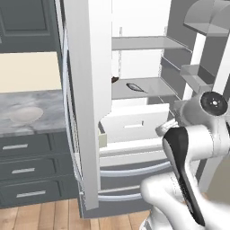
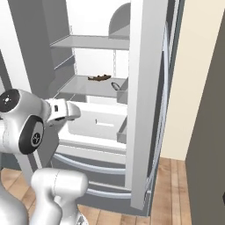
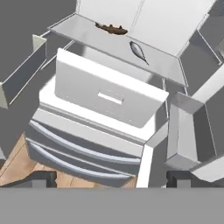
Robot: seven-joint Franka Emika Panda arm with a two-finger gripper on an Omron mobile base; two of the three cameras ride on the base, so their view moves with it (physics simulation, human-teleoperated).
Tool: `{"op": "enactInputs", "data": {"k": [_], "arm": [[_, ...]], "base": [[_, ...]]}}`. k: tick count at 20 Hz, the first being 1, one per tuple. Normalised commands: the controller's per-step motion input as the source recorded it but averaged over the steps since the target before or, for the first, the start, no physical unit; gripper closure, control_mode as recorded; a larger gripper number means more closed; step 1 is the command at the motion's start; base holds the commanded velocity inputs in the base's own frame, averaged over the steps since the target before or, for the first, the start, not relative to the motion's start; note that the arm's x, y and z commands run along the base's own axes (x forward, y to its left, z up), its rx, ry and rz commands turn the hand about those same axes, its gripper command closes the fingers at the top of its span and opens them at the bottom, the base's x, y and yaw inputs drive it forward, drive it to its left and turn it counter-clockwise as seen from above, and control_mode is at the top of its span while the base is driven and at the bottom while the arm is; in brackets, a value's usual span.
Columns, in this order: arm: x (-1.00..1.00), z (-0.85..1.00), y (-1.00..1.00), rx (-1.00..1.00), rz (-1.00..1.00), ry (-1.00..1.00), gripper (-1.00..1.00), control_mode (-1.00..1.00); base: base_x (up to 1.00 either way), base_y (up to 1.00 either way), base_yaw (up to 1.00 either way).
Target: Place the fish on the counter behind the older fish on the same shelf of the fridge to maintain FIFO order. Close the fridge door when finished.
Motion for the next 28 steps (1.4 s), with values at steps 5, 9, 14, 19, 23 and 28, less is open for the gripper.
{"op": "enactInputs", "data": {"k": [5, 9, 14, 19, 23, 28], "arm": [[-0.58, 0.0, -1.0, 0.26, -0.22, -0.31, -1.0, -1.0], [-0.58, 0.0, -1.0, 0.27, -0.25, -0.15, -1.0, -1.0], [-0.66, -0.08, -1.0, 0.39, -0.23, -0.07, -1.0, -1.0], [-0.67, -0.34, -0.99, 0.59, -0.28, 0.0, -1.0, -1.0], [-0.07, 0.04, -0.91, 0.78, -0.4, 0.03, -1.0, -1.0], [0.42, -0.19, -0.8, 0.67, -0.18, 0.03, -1.0, -1.0]], "base": [[0.0, 0.0, 0.0], [0.0, 0.0, 0.0], [0.0, 0.0, 0.0], [0.0, 0.0, 0.0], [0.0, 0.0, 0.0], [0.0, 0.0, 0.0]]}}
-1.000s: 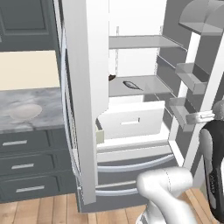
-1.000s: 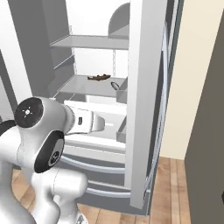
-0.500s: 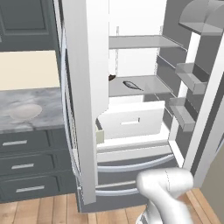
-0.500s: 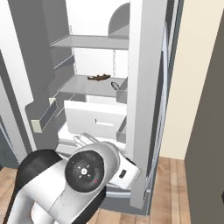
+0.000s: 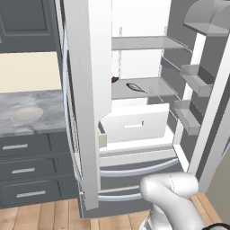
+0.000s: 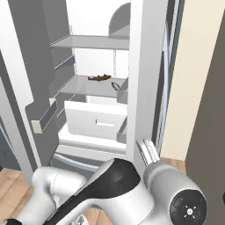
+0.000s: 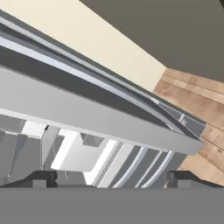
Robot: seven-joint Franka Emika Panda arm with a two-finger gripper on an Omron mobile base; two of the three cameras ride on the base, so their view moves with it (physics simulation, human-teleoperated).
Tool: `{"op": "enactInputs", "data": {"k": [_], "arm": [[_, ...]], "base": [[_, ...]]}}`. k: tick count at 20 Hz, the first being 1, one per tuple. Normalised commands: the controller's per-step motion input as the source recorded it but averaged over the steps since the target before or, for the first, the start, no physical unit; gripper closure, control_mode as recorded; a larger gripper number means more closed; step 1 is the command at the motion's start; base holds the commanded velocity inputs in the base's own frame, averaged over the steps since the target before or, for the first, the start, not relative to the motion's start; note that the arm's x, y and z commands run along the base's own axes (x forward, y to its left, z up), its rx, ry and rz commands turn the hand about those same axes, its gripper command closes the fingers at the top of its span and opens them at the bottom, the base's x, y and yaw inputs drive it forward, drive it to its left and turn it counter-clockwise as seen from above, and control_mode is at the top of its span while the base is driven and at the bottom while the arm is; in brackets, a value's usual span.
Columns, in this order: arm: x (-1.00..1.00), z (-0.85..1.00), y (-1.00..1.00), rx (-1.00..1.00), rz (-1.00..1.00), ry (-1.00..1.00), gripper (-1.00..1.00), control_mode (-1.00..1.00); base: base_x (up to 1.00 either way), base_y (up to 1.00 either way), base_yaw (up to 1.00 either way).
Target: Place the fish on the counter behind the older fish on the same shelf of the fridge to maintain FIFO order. Close the fridge door when finished.
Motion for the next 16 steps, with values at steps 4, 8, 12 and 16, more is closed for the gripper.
{"op": "enactInputs", "data": {"k": [4, 8, 12, 16], "arm": [[0.9, -0.54, -0.3, 0.45, 0.01, 0.0, -1.0, -1.0], [0.92, -0.51, -0.24, 0.32, 0.02, 0.0, -1.0, -1.0], [0.99, -0.17, -0.46, 0.25, 0.0, 0.01, -1.0, -1.0], [0.99, -0.16, -0.5, 0.21, 0.0, 0.12, -1.0, -1.0]], "base": [[0.0, 0.0, 0.0], [0.0, 0.0, 0.0], [0.0, 0.0, 0.0], [0.0, 0.0, 0.0]]}}
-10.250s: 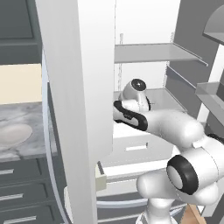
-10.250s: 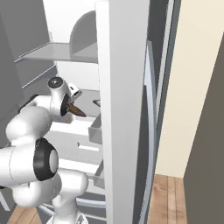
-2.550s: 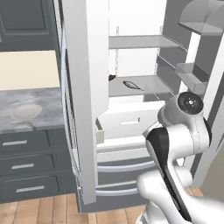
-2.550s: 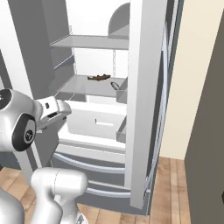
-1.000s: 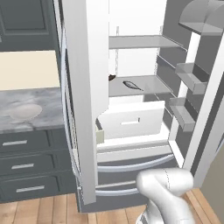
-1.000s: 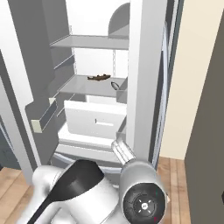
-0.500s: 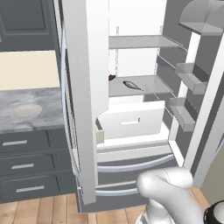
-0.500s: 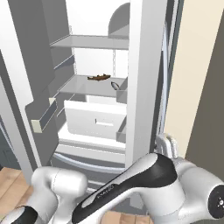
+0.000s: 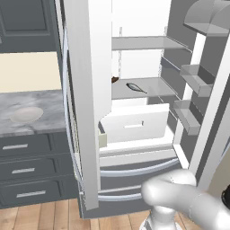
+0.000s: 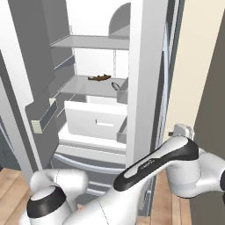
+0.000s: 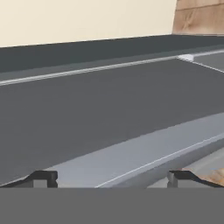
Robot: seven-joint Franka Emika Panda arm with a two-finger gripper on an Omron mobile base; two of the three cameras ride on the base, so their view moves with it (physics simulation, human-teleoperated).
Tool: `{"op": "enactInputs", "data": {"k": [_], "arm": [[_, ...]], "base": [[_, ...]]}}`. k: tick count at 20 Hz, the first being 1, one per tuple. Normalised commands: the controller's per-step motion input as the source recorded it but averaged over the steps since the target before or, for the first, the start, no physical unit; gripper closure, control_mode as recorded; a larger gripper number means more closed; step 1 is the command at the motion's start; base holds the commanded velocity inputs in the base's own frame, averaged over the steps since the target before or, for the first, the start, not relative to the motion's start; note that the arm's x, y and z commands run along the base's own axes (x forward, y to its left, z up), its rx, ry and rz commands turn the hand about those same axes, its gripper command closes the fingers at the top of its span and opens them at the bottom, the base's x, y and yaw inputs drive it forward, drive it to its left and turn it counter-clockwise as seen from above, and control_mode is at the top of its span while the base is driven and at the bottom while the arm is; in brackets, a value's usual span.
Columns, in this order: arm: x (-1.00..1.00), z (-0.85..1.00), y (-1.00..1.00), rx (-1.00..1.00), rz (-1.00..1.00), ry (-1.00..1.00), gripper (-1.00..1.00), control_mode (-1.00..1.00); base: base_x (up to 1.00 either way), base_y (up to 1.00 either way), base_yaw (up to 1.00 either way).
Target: Place the fish on the counter behind the older fish on the same shelf of the fridge to maintain FIFO order. Close the fridge door when finished.
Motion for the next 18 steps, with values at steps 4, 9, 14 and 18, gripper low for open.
{"op": "enactInputs", "data": {"k": [4, 9, 14, 18], "arm": [[0.84, -0.15, -0.43, 0.14, 0.0, 0.11, -1.0, -1.0], [0.66, -0.15, -0.29, 0.08, 0.02, 0.1, -1.0, -1.0], [0.21, -0.06, 0.58, 0.0, 0.0, 0.08, -1.0, -1.0], [0.0, 0.24, 0.94, -0.04, 0.04, 0.2, -1.0, -1.0]], "base": [[0.0, 0.0, 0.0], [0.0, 0.0, 0.0], [0.0, 0.0, 0.0], [0.0, 0.0, 0.0]]}}
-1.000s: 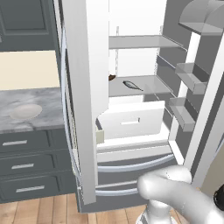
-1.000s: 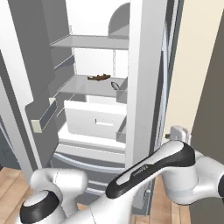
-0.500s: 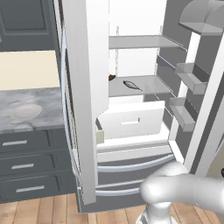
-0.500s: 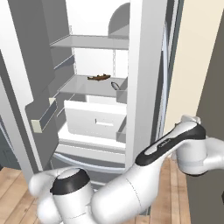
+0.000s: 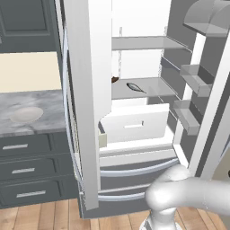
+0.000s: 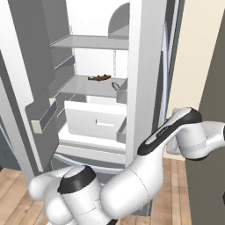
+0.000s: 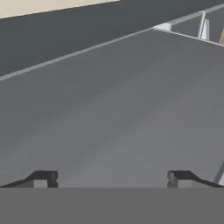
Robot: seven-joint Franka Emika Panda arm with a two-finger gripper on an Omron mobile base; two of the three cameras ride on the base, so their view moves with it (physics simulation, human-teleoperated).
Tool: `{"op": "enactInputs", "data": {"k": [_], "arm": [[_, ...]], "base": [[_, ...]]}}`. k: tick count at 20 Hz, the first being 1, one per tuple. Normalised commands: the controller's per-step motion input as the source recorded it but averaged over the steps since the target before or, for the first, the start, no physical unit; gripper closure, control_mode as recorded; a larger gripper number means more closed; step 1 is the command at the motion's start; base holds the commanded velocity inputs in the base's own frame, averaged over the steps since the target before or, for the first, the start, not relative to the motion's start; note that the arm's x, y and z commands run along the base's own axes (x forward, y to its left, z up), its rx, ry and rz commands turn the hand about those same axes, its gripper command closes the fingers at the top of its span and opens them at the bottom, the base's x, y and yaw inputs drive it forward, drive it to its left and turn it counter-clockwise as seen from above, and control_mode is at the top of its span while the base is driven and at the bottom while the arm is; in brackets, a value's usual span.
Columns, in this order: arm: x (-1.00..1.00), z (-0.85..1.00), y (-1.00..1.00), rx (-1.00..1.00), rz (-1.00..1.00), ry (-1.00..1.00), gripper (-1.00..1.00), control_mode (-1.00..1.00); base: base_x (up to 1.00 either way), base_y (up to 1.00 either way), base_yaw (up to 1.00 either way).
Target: Place the fish on the counter behind the older fish on the same shelf of the fridge to maintain FIFO order. Close the fridge door when finished.
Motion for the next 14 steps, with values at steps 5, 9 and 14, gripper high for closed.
{"op": "enactInputs", "data": {"k": [5, 9, 14], "arm": [[0.01, 0.17, 1.0, -0.09, 0.06, 0.17, -1.0, -1.0], [0.09, 0.24, 1.0, -0.09, 0.02, 0.12, -1.0, -1.0], [0.5, 0.23, 0.8, -0.06, 0.0, 0.05, -1.0, -1.0]], "base": [[0.0, 0.0, 0.0], [0.0, 0.0, 0.0], [0.0, 0.0, 0.0]]}}
